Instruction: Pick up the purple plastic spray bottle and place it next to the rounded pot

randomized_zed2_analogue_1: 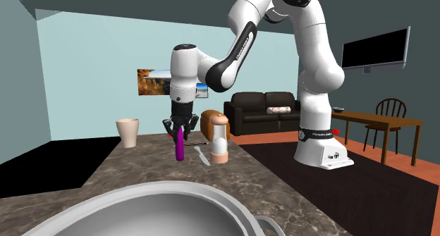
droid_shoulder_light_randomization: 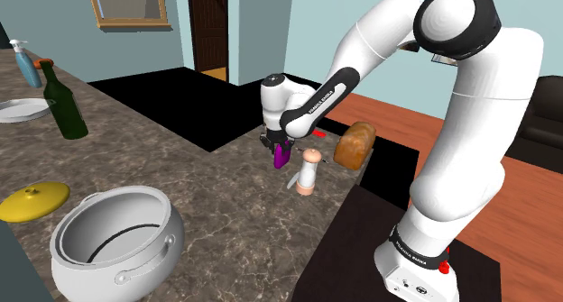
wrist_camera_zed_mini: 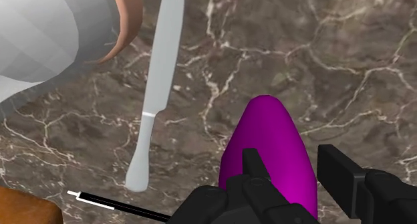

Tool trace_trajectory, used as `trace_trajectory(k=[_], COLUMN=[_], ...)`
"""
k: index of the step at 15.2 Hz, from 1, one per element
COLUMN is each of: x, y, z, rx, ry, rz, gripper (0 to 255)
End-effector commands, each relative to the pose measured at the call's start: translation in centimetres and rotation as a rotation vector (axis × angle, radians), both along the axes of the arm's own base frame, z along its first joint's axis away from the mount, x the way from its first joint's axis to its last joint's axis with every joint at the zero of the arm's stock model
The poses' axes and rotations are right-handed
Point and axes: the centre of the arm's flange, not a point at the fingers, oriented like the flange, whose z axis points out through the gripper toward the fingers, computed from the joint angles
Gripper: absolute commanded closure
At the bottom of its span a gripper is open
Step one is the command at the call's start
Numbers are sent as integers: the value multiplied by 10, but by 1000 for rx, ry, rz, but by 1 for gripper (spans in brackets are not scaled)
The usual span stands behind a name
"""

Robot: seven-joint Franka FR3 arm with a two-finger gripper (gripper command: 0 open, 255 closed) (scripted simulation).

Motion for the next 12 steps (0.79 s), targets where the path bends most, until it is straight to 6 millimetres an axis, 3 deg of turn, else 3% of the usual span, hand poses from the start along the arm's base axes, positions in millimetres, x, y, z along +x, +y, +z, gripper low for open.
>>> trace_trajectory(k=[1, 12], x=[0, 0], y=[-1, -1], z=[-1, 57], rx=[0, 0], ry=[1, 1], rz=[-1, -1], gripper=[255, 255])
